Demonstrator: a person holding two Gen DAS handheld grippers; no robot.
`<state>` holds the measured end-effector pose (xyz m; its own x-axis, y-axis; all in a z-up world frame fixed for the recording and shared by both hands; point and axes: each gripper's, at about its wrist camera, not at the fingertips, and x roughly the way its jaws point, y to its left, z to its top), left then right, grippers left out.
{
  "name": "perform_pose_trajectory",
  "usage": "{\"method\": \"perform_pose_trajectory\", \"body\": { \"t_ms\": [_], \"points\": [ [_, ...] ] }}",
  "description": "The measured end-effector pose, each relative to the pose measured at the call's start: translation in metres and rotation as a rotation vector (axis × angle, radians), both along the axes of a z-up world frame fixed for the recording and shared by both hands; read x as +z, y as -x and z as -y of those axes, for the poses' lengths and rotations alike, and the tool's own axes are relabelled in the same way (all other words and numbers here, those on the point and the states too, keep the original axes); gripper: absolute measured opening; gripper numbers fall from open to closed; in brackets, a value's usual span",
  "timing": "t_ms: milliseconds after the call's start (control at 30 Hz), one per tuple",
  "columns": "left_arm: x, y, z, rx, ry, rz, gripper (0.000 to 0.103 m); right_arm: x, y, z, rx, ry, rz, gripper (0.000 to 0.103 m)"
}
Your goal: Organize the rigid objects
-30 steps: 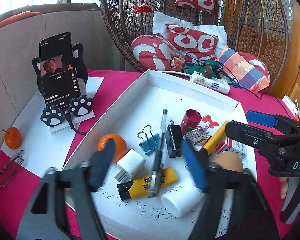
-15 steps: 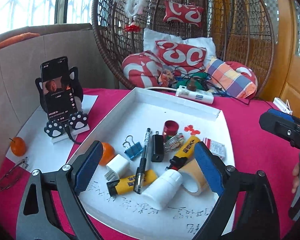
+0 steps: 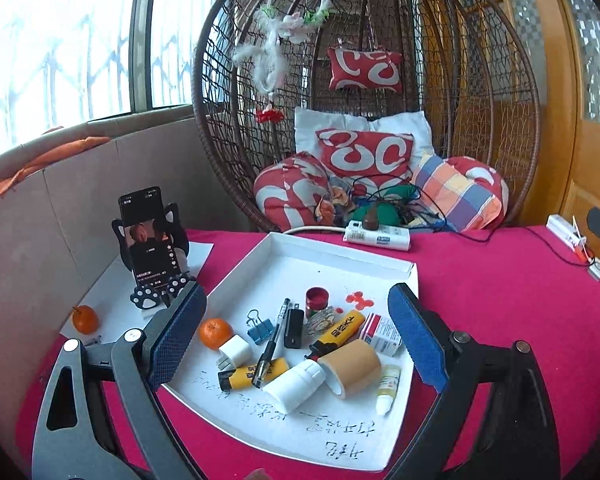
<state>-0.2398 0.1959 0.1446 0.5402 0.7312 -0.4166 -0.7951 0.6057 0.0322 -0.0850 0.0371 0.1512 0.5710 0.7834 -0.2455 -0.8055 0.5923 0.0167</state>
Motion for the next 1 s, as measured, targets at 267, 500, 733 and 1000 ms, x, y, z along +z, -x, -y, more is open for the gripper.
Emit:
{"method": "perform_pose_trajectory", "body": {
  "t_ms": [267,500,733,1000],
  "points": [
    [0.002,0.002,0.043,-0.063,-0.033,-0.056,0.093,-0.005,-0.017,0.056,-0.04,-0.104,-0.098,0.103],
    [-0.009,-0.006,0.055,-0.044,0.023,-0.124,0.093,-0.014,-0.011,0.098,-0.042,-0.177,-0.125,0.103],
    [-0.016,-0.006,0.048,-0.027,0.131,-0.101,0.093,-0.014,-0.001,0.112,-0.097,-0.162,-0.095,0.103],
    [-0.015,-0.008,0.054,-0.051,0.132,-0.096,0.093,-0.02,-0.011,0.115,-0.101,-0.161,-0.156,0.103]
  ]
}}
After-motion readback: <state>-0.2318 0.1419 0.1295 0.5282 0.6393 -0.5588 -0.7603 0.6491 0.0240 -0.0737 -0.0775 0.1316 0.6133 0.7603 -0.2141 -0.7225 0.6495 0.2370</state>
